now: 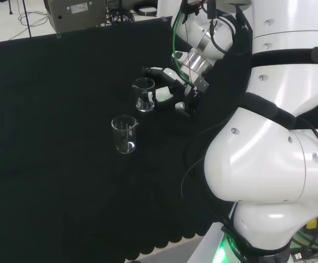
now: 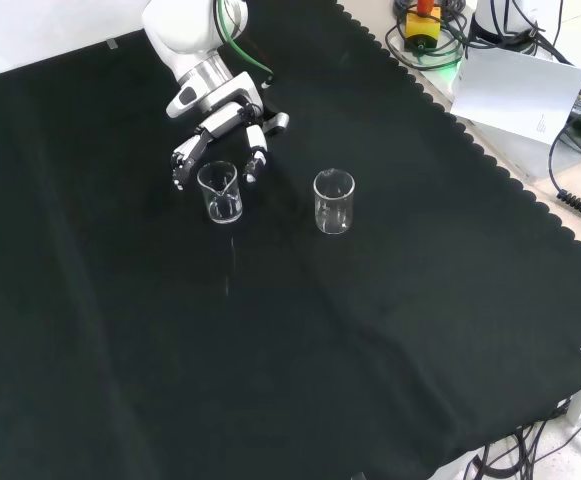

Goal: Pick up the beaker on the right.

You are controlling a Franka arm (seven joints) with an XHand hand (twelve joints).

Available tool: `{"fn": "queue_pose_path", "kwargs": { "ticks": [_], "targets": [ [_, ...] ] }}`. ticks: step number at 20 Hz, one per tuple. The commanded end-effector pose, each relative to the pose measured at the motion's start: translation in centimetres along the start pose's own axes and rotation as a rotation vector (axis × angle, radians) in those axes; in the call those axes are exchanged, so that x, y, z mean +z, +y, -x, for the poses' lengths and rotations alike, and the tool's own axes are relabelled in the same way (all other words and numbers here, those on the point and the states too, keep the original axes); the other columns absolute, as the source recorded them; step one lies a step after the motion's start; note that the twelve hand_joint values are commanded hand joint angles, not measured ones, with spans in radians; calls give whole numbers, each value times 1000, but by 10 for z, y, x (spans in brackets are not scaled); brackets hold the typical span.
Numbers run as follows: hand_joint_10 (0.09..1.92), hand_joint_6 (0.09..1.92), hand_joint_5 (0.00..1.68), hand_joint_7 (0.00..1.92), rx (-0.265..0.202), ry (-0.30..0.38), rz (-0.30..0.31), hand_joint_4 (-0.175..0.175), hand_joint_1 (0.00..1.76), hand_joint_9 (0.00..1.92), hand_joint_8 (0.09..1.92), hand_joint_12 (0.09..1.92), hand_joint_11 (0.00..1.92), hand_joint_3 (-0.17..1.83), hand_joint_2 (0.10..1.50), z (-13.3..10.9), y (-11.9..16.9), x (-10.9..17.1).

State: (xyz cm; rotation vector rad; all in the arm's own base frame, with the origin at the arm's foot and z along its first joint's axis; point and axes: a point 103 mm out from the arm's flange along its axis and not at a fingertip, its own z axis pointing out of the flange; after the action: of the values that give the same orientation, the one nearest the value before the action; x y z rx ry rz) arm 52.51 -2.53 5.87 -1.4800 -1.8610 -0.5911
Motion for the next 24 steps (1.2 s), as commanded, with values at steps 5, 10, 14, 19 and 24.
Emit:
{"fn": "queue_pose_path", "kwargs": {
  "ticks": [5, 10, 14, 19, 24],
  "targets": [
    [596, 87, 500, 274, 12, 20, 34, -36, 970, 366, 662, 1355, 0, 705, 524, 8, 4, -1],
    [594, 91, 528, 294, -1, 29, 33, -36, 996, 389, 669, 1366, 0, 711, 526, 9, 6, 2],
    [587, 94, 522, 298, -10, 68, 31, -35, 998, 391, 669, 1370, 0, 715, 525, 14, 8, 2],
    [581, 97, 514, 296, -28, 105, 10, -36, 989, 391, 667, 1371, 0, 721, 521, 23, 11, 0],
    [566, 89, 483, 263, -45, 100, -2, -35, 959, 365, 653, 1369, 0, 728, 509, 30, 13, -5]
  ]
}}
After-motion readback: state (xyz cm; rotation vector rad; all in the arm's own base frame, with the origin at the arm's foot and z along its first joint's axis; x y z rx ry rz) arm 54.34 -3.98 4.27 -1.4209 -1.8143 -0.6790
